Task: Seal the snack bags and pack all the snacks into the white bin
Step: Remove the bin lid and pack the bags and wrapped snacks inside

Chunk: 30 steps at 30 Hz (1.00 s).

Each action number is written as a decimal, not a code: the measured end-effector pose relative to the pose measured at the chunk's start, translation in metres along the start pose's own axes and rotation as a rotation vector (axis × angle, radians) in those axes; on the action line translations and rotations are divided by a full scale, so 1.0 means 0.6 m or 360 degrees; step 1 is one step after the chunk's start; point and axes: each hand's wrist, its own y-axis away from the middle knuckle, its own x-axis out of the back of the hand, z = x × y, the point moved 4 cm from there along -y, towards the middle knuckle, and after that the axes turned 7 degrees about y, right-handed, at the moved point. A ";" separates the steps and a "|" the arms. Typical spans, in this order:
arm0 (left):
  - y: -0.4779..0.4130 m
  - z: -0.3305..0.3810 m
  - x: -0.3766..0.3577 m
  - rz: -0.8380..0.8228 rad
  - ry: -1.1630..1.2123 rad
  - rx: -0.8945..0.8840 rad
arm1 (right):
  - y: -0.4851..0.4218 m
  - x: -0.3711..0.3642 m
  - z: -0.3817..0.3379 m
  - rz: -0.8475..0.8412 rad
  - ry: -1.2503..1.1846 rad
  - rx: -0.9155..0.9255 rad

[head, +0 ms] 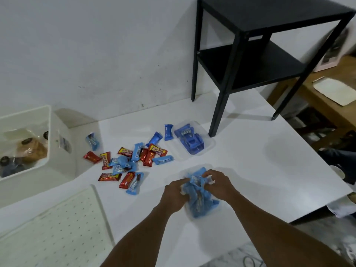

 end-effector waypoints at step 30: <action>-0.282 0.119 0.121 0.0162 0.0243 -0.0127 | -0.288 0.149 -0.141 0.0033 -0.0123 0.0116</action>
